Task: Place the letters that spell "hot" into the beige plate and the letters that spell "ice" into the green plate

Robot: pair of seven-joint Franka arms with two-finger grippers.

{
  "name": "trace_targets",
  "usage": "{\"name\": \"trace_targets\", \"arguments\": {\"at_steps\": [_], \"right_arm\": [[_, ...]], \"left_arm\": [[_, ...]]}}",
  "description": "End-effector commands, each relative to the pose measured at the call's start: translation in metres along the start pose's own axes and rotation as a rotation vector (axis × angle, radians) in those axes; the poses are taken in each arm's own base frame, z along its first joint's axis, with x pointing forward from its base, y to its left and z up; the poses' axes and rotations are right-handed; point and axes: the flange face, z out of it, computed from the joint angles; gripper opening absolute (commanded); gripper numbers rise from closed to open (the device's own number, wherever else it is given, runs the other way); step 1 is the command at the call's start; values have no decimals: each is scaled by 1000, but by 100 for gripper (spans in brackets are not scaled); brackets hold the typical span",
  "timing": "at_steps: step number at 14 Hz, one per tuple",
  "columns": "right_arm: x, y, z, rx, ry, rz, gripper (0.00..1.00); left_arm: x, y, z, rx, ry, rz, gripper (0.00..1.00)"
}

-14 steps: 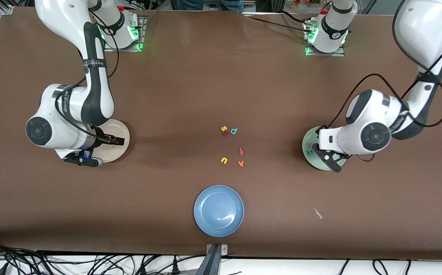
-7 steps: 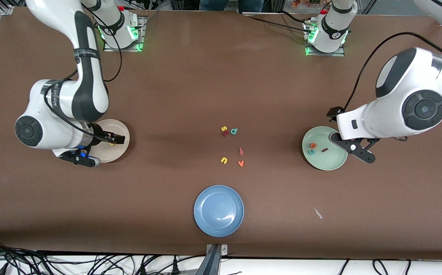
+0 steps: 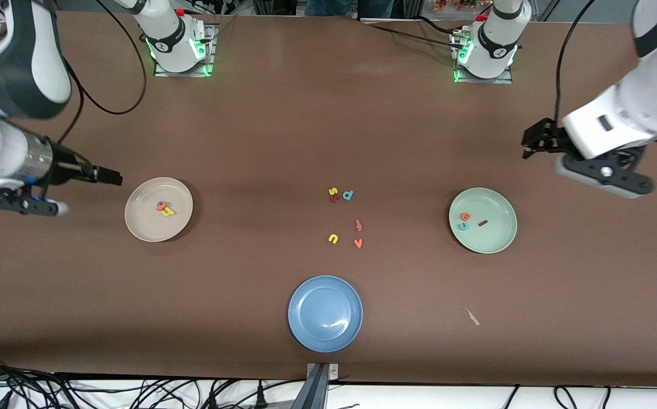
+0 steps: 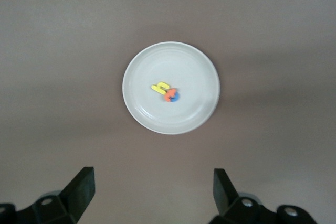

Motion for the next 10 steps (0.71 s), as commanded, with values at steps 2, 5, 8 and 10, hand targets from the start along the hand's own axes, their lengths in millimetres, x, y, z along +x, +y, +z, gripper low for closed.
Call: {"name": "trace_targets", "arguments": {"at_steps": [2, 5, 8, 10], "right_arm": [[-61, 9, -56, -47, 16, -28, 100], [-78, 16, -75, -35, -9, -18, 100], [-76, 25, -76, 52, -29, 8, 100], [-74, 15, -76, 46, -24, -10, 100]], "left_arm": [[-57, 10, 19, 12, 88, -28, 100], [-57, 0, 22, 22, 88, -41, 100], [-55, -12, 20, 23, 92, -60, 100], [-51, -25, 20, 28, 91, -79, 100]]}}
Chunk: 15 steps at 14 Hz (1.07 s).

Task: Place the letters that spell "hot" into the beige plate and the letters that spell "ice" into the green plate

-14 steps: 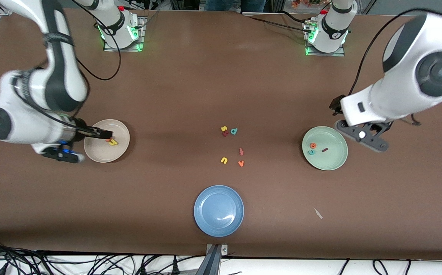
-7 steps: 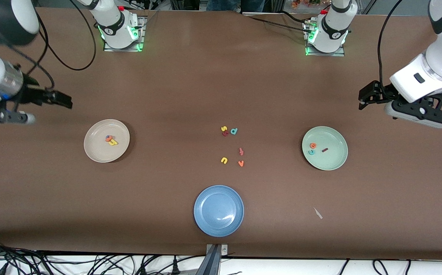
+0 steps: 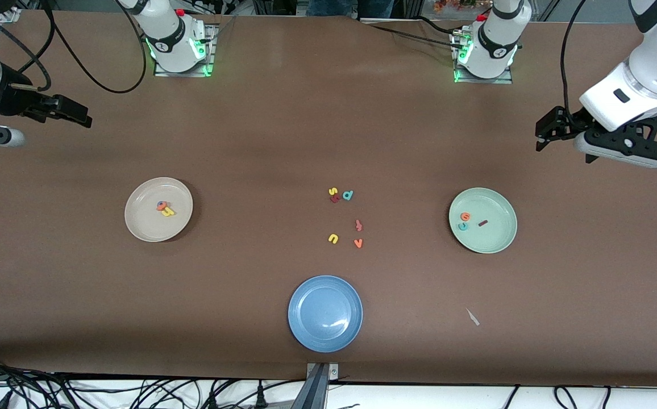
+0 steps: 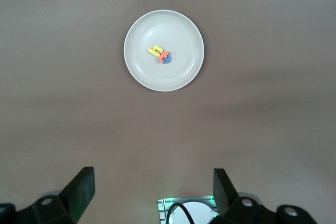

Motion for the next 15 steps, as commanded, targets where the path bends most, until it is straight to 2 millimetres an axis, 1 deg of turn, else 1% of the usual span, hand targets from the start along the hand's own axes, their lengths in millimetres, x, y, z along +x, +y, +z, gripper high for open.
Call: {"name": "trace_targets", "arguments": {"at_steps": [1, 2, 3, 5, 7, 8, 9, 10, 15], "right_arm": [[4, -11, -3, 11, -10, -14, 100], [11, -14, -13, 5, 9, -14, 100], [15, -18, -16, -8, 6, -18, 100], [16, -20, -15, -29, 2, -18, 100], [17, -20, -15, -30, 2, -21, 100], [17, -19, -16, -29, 5, -17, 100], [17, -19, -16, -27, 5, -19, 100], [17, -19, -16, -28, 6, -20, 100], [18, -17, -16, -25, 6, -30, 100]], "left_arm": [[2, -11, -2, 1, 10, -19, 100], [1, -12, -2, 0, 7, -23, 100], [1, -14, 0, 0, 3, -24, 100], [-5, -19, 3, -6, -44, -36, 100], [-7, -16, 3, -9, -64, -30, 100], [-5, -12, 2, -5, -60, -22, 100], [-4, -13, -4, 4, -49, -21, 100], [-4, -12, -5, 4, -46, -20, 100], [-1, -12, -3, 3, -47, -20, 100]]}}
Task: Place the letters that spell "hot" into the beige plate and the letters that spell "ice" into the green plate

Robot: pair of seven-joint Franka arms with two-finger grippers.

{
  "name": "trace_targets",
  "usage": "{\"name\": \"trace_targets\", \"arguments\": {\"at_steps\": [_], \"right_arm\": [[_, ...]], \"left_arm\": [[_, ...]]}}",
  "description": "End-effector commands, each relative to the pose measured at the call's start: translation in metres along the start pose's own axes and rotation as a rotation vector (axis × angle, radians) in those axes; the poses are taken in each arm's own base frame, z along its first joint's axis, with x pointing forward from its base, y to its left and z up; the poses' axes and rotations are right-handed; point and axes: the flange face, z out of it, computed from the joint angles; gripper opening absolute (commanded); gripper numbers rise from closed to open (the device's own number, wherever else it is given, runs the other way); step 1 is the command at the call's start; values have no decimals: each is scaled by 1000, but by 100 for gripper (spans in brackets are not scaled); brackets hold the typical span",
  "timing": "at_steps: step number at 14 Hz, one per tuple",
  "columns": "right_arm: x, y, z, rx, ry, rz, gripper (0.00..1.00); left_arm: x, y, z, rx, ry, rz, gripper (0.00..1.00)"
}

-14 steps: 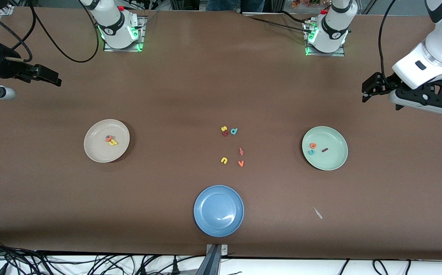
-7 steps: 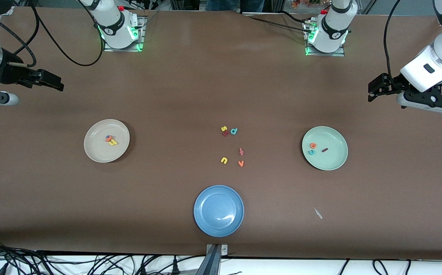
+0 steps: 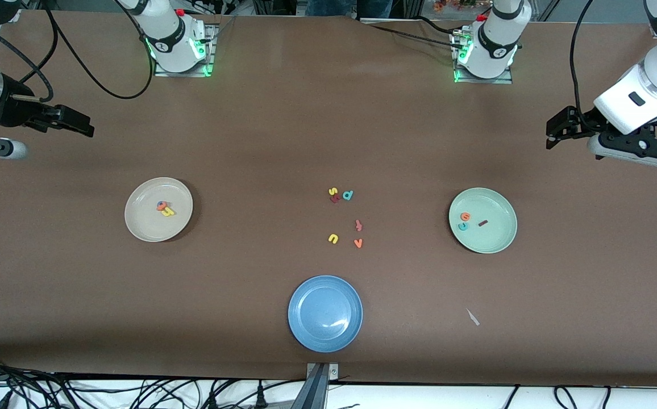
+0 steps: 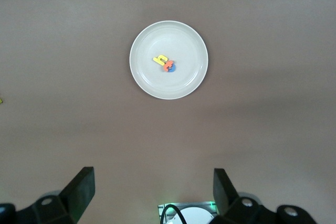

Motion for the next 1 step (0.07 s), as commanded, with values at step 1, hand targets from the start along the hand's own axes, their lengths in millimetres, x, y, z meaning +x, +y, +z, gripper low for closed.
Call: {"name": "trace_targets", "arguments": {"at_steps": [1], "right_arm": [[1, 1, -6, -12, -5, -15, 100]], "left_arm": [[8, -2, -1, 7, -7, 3, 100]]}}
